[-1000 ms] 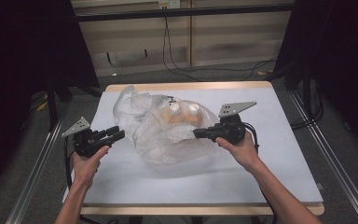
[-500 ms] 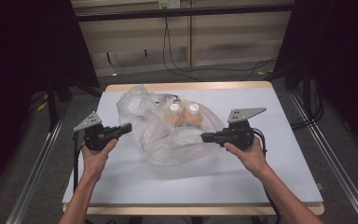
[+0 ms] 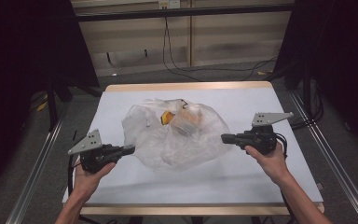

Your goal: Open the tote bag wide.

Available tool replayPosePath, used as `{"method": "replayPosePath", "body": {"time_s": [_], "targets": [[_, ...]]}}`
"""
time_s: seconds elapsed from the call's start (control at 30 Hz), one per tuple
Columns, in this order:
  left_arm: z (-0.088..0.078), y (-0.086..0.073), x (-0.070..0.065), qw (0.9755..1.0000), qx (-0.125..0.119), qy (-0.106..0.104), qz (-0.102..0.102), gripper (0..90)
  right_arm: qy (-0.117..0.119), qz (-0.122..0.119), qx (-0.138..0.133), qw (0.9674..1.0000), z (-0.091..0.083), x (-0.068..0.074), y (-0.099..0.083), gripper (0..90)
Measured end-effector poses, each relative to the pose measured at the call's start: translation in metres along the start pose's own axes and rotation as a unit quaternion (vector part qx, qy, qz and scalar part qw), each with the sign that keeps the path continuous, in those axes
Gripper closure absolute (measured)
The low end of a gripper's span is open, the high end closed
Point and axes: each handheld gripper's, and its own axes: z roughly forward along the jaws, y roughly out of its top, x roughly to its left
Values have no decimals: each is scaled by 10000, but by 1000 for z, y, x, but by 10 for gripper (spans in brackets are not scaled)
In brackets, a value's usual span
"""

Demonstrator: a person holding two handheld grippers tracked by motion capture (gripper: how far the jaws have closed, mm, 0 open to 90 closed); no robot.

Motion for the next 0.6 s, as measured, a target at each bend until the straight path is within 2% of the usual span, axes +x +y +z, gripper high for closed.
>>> {"method": "replayPosePath", "body": {"time_s": [0.07,0.13,0.3,0.37,0.43,0.5,0.6], "targets": [[1,-8,-4,9998,166,-20,61,900,-40,69,46,10000,-4,-1,-9,900],[3,-16,-8,9998,168,-41,-44,900,-35,92,79,9999,-7,-1,-17,900],[6,-28,-9,9991,416,-40,-54,900,-117,246,83,9996,-13,-4,-37,900],[7,-34,-9,9991,397,-40,-140,900,-211,271,161,9993,-15,-6,-42,900],[7,-37,-9,9989,442,-37,-181,900,-195,328,132,9992,-15,-8,-45,900],[7,-38,-10,9990,337,-44,-278,895,-211,294,106,9993,-15,-4,-44,900],[1,-32,-12,9994,279,-55,-212,872,-100,146,5,9998,-13,5,-36,900]]}}
